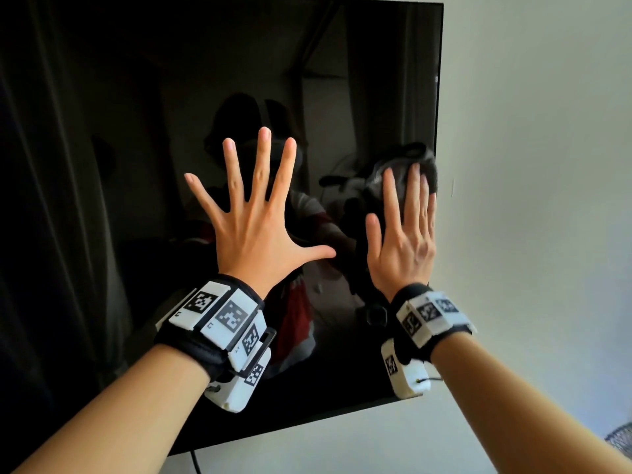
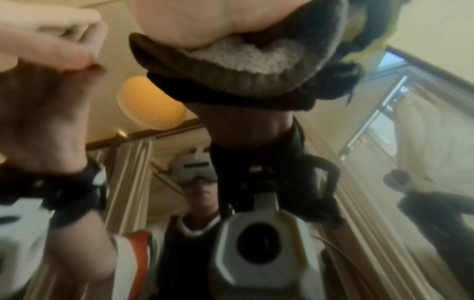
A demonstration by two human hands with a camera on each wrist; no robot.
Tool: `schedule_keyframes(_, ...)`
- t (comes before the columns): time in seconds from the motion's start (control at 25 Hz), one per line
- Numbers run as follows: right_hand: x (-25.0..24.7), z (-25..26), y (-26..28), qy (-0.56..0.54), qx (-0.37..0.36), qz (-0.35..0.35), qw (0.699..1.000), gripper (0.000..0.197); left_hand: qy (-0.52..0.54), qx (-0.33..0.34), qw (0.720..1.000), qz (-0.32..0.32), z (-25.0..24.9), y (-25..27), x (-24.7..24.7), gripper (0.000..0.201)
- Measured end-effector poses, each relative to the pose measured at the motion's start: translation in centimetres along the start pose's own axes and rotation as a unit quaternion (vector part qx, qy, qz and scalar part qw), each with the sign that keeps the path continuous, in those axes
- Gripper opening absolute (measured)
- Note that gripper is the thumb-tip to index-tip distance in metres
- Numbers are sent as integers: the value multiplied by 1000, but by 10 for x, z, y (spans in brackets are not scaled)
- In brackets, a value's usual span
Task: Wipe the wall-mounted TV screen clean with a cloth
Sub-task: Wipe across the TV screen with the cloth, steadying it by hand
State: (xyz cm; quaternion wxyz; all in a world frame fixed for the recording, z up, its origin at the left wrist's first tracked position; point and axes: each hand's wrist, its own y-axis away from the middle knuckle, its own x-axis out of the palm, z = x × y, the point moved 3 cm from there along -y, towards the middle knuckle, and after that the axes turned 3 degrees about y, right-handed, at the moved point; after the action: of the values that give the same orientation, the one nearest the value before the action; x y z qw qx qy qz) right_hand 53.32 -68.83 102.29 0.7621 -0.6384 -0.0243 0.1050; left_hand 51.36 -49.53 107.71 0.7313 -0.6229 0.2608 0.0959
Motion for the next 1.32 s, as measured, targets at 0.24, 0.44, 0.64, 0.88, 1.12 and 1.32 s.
schedule_keyframes(0.24, -3, -1, -10, -8, 16, 5, 1000, 55, -1, 0, 1000, 1, -1, 0, -1, 144)
schedule_keyframes(0.44, 2, -11, 53, 2, 7, 6, 1000, 52, 12, 9, 1000, 12, -7, 19, 5, 138)
schedule_keyframes(0.64, 5, -14, 66, 1, 16, 22, 1000, 52, -2, 27, 998, 58, -20, 61, 32, 143)
schedule_keyframes(0.88, 6, -19, 85, 0, 16, 21, 1000, 53, -8, 21, 998, 52, -21, 62, 37, 144)
schedule_keyframes(1.12, 3, -11, 58, -21, 25, 15, 999, 55, -5, 21, 999, 49, -19, 63, 37, 142)
schedule_keyframes(1.32, 8, -21, 117, 2, -1, 30, 1000, 52, -12, 24, 999, 43, -20, 64, 37, 141)
